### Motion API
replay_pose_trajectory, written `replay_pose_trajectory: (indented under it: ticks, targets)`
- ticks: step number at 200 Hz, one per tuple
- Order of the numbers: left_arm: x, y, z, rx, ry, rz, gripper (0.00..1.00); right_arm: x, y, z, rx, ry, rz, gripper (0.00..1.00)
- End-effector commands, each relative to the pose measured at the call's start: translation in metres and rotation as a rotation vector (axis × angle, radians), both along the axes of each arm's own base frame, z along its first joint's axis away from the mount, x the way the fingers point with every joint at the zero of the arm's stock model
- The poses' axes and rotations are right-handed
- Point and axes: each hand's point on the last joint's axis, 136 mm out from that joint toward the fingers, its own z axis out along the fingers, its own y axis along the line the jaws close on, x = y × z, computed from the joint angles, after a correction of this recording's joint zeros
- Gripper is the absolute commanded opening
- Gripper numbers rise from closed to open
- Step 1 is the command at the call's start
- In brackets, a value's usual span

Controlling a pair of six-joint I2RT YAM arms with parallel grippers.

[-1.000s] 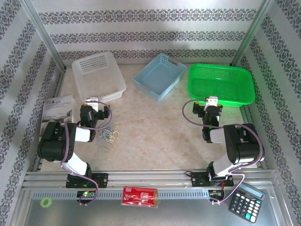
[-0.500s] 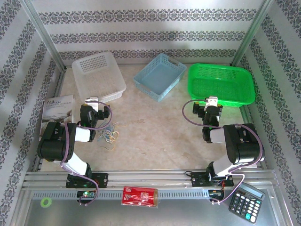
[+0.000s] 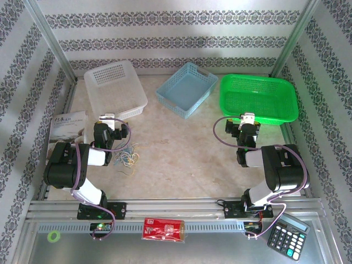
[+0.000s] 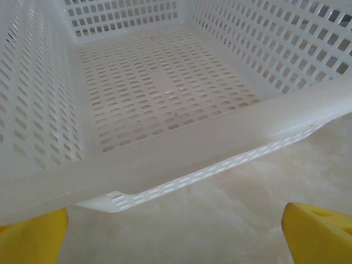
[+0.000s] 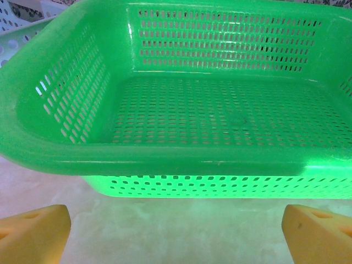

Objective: Untangle the cables

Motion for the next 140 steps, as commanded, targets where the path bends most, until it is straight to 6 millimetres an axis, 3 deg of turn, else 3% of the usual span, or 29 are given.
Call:
replay_pose_trajectory:
  ticks: [1, 48, 85, 105, 108, 140]
  targets:
    - [-0.001, 0.002, 0.009, 0.002, -0.042, 0.014, 1.0, 0.001, 0.004, 0.014, 0.01, -0.057, 0.014, 0.98]
    - [-0.008, 0.012, 0.028, 0.002, -0.067, 0.073, 1.0, -0.009, 0.008, 0.034, 0.004, -0.099, 0.04, 0.98]
    - [-0.018, 0.021, 0.051, 0.0, -0.091, 0.13, 1.0, -0.024, 0.002, 0.064, 0.025, -0.13, -0.001, 0.98]
    - [-0.023, 0.024, 0.068, -0.019, -0.11, 0.155, 1.0, -0.033, 0.001, 0.072, 0.108, -0.106, -0.029, 0.98]
    - [-0.024, 0.024, 0.071, -0.021, -0.115, 0.155, 1.0, -0.03, 0.0, 0.084, 0.13, -0.128, -0.035, 0.98]
    - [-0.035, 0.026, 0.093, -0.058, -0.138, 0.178, 1.0, -0.047, -0.004, 0.105, 0.433, -0.186, -0.118, 0.98]
